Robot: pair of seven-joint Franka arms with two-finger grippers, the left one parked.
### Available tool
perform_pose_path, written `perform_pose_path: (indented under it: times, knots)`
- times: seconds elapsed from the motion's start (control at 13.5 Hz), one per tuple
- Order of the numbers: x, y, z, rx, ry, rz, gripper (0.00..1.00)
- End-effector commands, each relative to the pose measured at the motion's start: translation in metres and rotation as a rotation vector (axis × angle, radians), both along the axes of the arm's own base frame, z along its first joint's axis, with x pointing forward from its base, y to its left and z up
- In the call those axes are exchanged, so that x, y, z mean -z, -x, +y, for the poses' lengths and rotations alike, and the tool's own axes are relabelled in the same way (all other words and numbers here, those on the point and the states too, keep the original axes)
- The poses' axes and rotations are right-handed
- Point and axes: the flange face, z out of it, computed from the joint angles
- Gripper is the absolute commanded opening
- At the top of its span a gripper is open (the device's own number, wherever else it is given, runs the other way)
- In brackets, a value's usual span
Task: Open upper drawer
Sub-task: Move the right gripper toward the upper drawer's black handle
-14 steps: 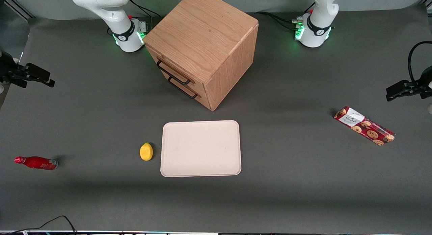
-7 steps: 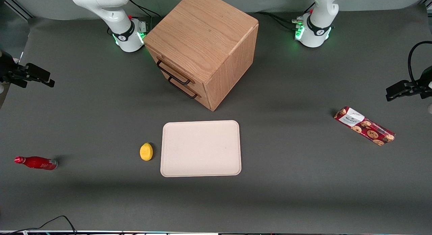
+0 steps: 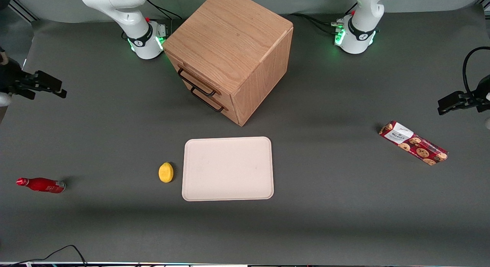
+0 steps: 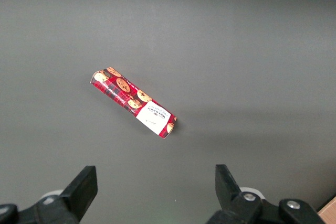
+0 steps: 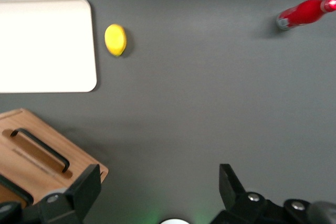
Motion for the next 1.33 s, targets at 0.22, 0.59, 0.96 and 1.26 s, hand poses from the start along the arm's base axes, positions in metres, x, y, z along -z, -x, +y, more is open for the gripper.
perform_pose_path:
  times: [0.22,0.59,0.96,1.26]
  knots:
    - [-0.008,0.023,0.109,-0.23,-0.017,0.063,1.0]
    - [-0.002,0.056,0.216,-0.433,-0.063,0.102,1.0]
    - [0.007,0.078,0.277,-0.551,-0.12,0.131,1.0]
    - [0.044,0.063,0.285,-0.547,-0.143,0.204,1.0]
